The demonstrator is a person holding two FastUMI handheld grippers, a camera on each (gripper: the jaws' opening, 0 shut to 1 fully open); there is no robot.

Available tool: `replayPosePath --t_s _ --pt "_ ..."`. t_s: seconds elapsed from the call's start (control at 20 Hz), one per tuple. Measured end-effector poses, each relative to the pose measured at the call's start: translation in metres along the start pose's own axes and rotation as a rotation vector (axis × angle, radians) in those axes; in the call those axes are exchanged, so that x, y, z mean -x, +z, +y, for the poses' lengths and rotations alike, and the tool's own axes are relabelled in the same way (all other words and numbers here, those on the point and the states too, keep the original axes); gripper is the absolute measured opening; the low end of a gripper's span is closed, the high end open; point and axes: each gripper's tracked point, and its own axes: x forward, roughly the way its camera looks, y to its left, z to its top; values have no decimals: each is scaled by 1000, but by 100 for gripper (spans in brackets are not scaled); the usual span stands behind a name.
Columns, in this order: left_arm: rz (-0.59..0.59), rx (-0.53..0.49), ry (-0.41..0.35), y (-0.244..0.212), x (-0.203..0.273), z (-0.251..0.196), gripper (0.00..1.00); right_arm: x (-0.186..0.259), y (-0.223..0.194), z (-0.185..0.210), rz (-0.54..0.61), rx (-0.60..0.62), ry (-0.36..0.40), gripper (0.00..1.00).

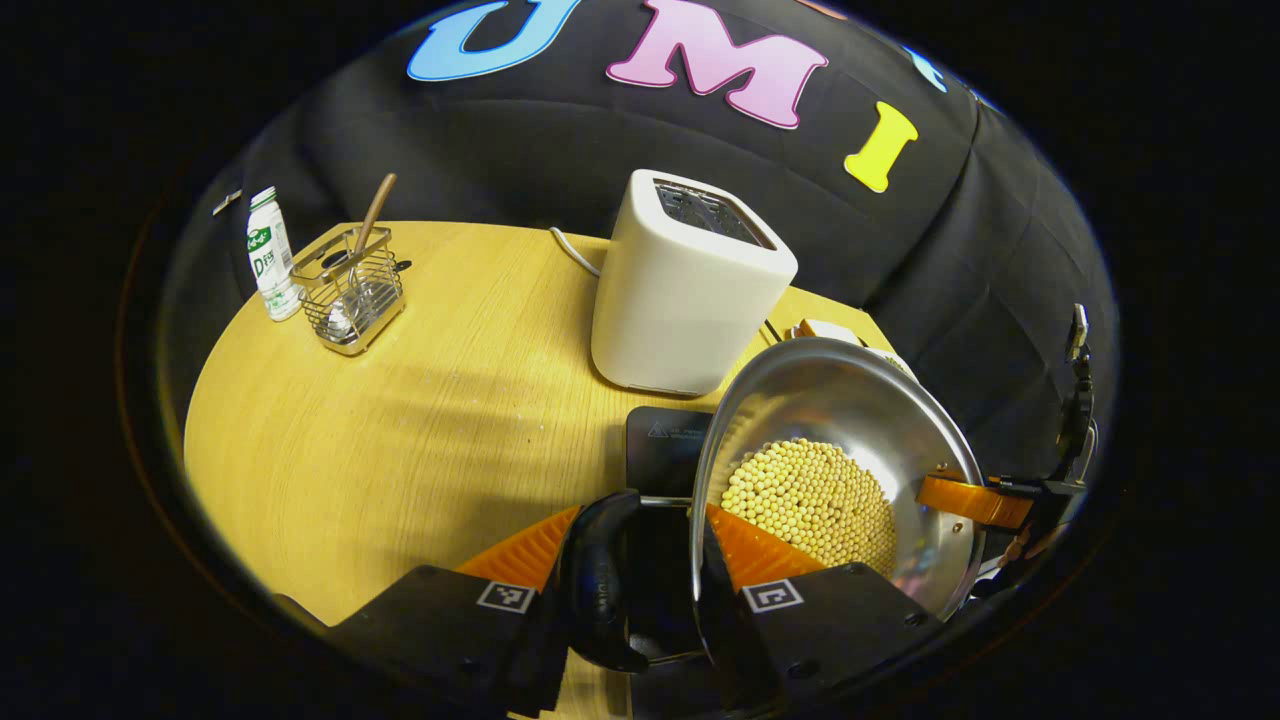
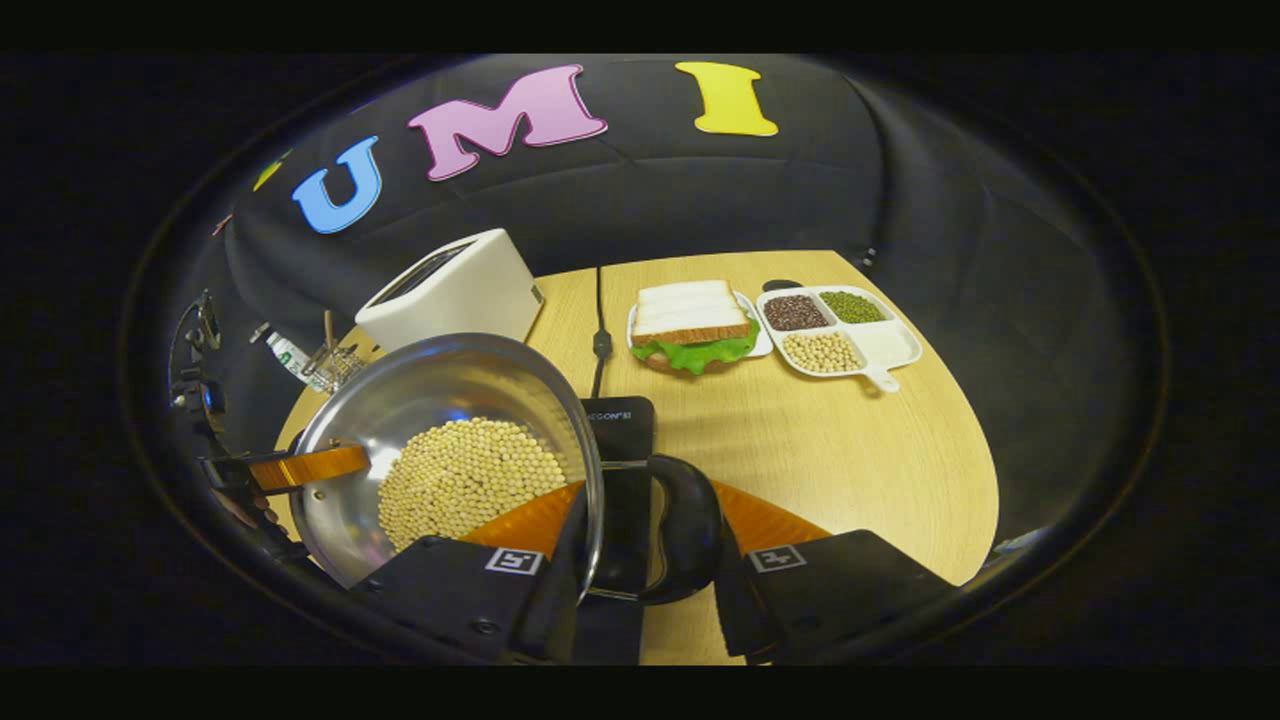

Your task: First push the handle of the pot to place it horizontally, then grasp the pot with both hands and set it on the induction cooktop.

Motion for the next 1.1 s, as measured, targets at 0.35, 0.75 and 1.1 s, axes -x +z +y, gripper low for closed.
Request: replayPosePath --t_s 0.35,0.75,1.1 --pt "18 -10 16 -4 -1 0 64 -4 3 -1 -6 -9 23 61" --pt "100 -58 176 -21 19 12 99 14 -13 -8 14 5 54 100" --pt "-82 -53 161 8 103 -16 96 96 10 -27 -155 -62 -30 99"
